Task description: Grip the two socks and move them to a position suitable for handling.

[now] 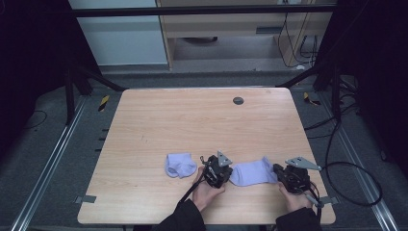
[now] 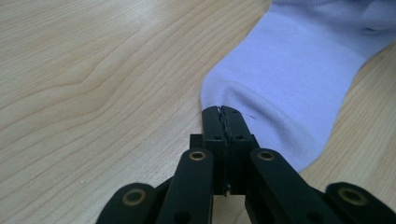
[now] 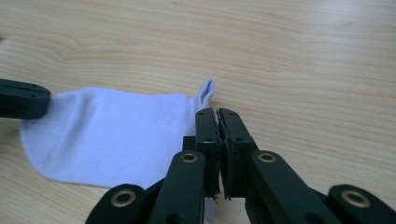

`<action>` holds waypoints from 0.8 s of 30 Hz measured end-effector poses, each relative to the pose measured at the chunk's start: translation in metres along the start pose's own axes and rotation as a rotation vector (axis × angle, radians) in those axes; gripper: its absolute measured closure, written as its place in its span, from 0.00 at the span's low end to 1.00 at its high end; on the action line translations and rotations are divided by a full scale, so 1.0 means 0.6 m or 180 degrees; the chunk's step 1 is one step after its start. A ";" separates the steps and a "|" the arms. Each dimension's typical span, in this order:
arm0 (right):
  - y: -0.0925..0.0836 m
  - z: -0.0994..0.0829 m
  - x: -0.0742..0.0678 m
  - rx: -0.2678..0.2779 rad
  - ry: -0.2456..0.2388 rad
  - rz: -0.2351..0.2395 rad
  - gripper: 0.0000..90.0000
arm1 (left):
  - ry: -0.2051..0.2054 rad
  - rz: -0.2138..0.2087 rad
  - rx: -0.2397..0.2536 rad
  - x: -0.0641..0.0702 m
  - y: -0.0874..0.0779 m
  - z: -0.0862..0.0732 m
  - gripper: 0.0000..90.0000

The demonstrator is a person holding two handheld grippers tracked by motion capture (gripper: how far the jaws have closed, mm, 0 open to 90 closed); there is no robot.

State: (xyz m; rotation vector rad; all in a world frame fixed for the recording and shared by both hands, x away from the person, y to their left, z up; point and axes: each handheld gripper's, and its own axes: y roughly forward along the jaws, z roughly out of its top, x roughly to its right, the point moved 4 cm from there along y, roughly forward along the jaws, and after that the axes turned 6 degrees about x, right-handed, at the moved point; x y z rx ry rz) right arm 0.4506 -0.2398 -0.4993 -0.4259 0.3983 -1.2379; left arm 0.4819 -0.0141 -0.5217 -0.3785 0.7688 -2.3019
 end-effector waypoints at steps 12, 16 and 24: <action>-0.014 0.009 0.009 0.0283 -0.0080 -0.0153 0.76 | -0.0048 0.0063 0.0254 -0.013 -0.029 0.015 0.71; -0.015 0.015 0.007 0.0346 -0.0121 -0.0077 0.72 | -0.0042 0.0091 0.0308 -0.026 -0.051 0.019 0.66; -0.018 0.031 -0.007 0.0436 -0.0119 0.0139 0.65 | -0.0036 0.0186 0.0410 -0.064 -0.114 0.020 0.59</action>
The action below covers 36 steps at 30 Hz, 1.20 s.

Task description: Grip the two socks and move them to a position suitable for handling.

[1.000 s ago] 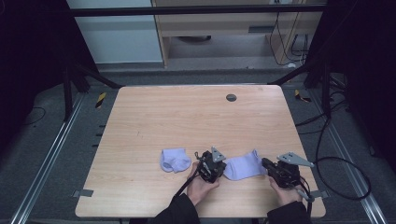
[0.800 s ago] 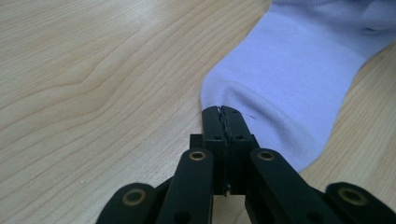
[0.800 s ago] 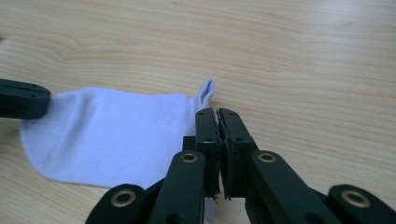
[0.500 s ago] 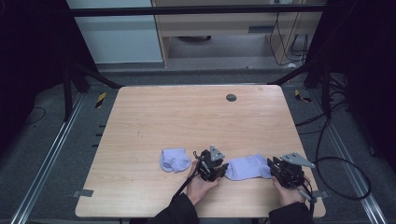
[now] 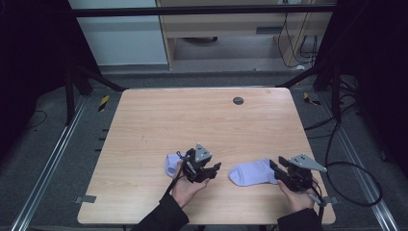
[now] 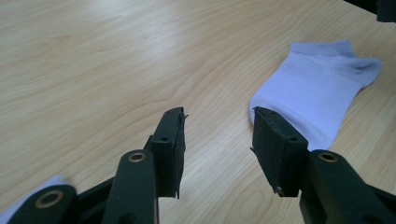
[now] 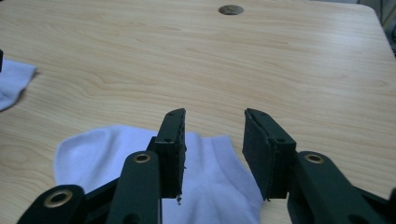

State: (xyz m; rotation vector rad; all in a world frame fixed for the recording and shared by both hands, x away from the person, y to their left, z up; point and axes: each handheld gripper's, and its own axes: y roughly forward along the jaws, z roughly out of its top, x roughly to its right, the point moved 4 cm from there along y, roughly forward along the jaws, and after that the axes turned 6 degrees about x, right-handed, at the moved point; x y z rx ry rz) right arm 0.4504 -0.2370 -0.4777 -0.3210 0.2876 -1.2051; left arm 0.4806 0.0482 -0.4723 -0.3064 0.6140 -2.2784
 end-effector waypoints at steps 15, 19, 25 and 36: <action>0.019 0.041 -0.056 0.0057 -0.0096 0.0366 0.55 | -0.0143 0.0416 0.0097 -0.105 -0.115 -0.034 0.49; 0.029 0.051 -0.068 0.0055 -0.0119 0.0416 0.53 | -0.0256 0.0539 0.0118 -0.131 -0.137 -0.054 0.49; 0.052 0.061 -0.102 0.0001 -0.0251 0.0565 0.52 | -0.0372 0.0720 0.0109 -0.165 -0.169 -0.083 0.51; 0.102 0.084 -0.188 -0.0038 -0.0460 0.0937 0.57 | -0.0500 0.0840 -0.0067 -0.196 -0.171 -0.128 0.57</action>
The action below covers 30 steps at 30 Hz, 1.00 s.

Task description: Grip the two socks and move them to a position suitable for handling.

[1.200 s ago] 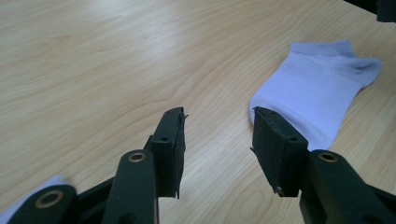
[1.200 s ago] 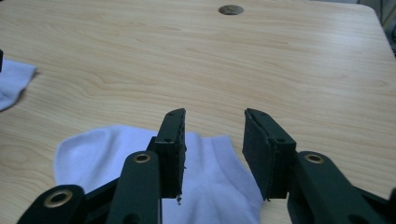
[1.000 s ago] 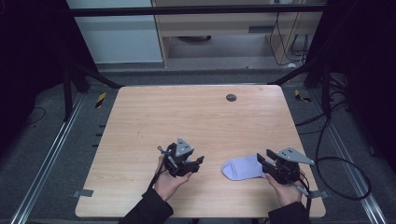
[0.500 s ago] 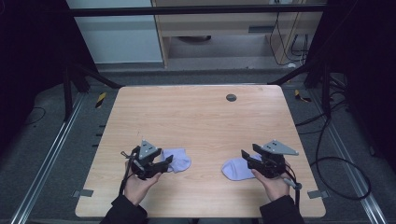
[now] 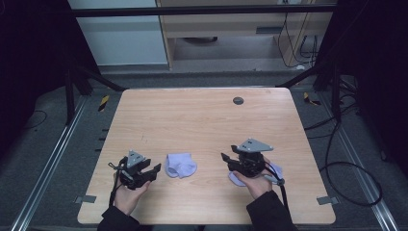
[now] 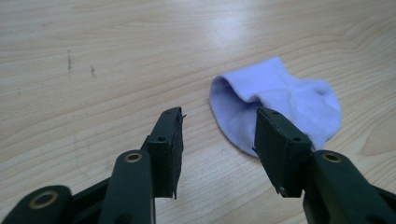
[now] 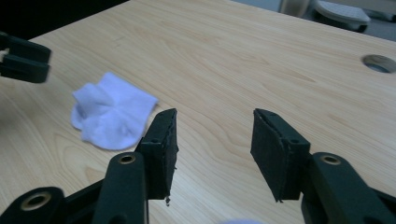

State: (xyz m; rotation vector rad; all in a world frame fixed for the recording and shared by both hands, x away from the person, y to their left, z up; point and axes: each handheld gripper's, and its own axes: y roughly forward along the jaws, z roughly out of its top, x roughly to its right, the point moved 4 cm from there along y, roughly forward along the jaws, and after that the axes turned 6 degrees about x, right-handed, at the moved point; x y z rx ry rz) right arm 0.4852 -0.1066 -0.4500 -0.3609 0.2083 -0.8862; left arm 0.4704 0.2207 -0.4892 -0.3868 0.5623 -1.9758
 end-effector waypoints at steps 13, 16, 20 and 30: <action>0.101 -0.007 -0.086 -0.0313 -0.0083 0.0368 0.64 | 0.0033 0.0088 -0.0041 -0.006 0.020 -0.008 0.68; 0.121 -0.012 -0.105 -0.0376 -0.0100 0.0439 0.65 | 0.0025 0.0095 -0.0057 -0.007 0.024 -0.010 0.70; 0.146 -0.022 -0.127 -0.0482 -0.0136 0.0494 0.66 | 0.0044 0.0106 -0.0081 -0.006 0.027 -0.012 0.71; 0.181 -0.051 -0.157 -0.0703 -0.0211 0.0597 0.70 | 0.0091 0.0088 -0.0100 0.002 0.034 -0.014 0.70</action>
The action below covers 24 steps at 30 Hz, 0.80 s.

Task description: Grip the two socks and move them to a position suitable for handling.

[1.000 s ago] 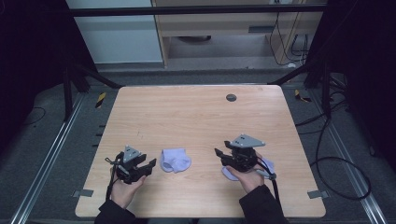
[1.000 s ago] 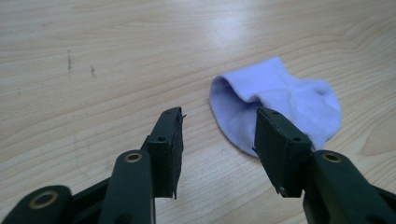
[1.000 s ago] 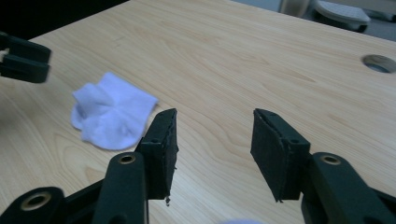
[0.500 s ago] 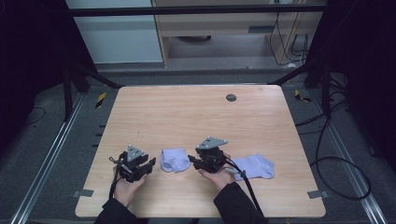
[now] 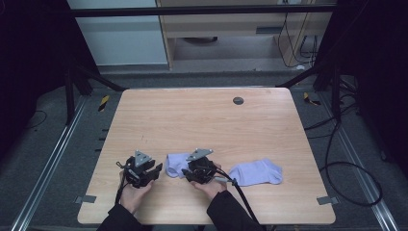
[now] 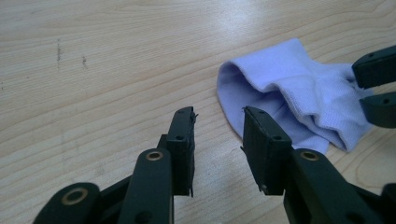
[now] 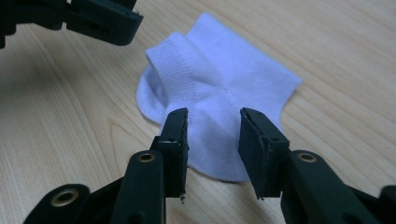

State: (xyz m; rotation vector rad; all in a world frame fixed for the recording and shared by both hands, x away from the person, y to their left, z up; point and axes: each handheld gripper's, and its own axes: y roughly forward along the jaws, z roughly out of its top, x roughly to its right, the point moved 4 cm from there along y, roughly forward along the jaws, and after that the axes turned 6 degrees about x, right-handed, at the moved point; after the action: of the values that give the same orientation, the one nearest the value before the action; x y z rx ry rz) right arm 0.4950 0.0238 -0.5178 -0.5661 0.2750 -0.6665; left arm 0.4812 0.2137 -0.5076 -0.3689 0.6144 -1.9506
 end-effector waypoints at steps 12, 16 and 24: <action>0.008 -0.012 0.001 -0.0167 0.0064 -0.0006 0.99 | 0.0007 -0.0089 0.0006 0.007 0.009 -0.004 0.62; 0.008 -0.013 0.002 -0.0152 0.0063 0.0009 1.00 | 0.0025 -0.0130 -0.0006 0.009 0.014 -0.006 0.58; 0.008 -0.014 0.001 -0.0126 0.0090 0.0011 1.00 | 0.0110 -0.0189 -0.0053 0.020 0.027 -0.011 0.55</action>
State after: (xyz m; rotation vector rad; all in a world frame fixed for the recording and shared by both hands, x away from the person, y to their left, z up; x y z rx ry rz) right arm 0.4945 0.0230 -0.5276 -0.5944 0.3162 -0.6673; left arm 0.4847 0.1991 -0.5223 -0.3683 0.6487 -2.0132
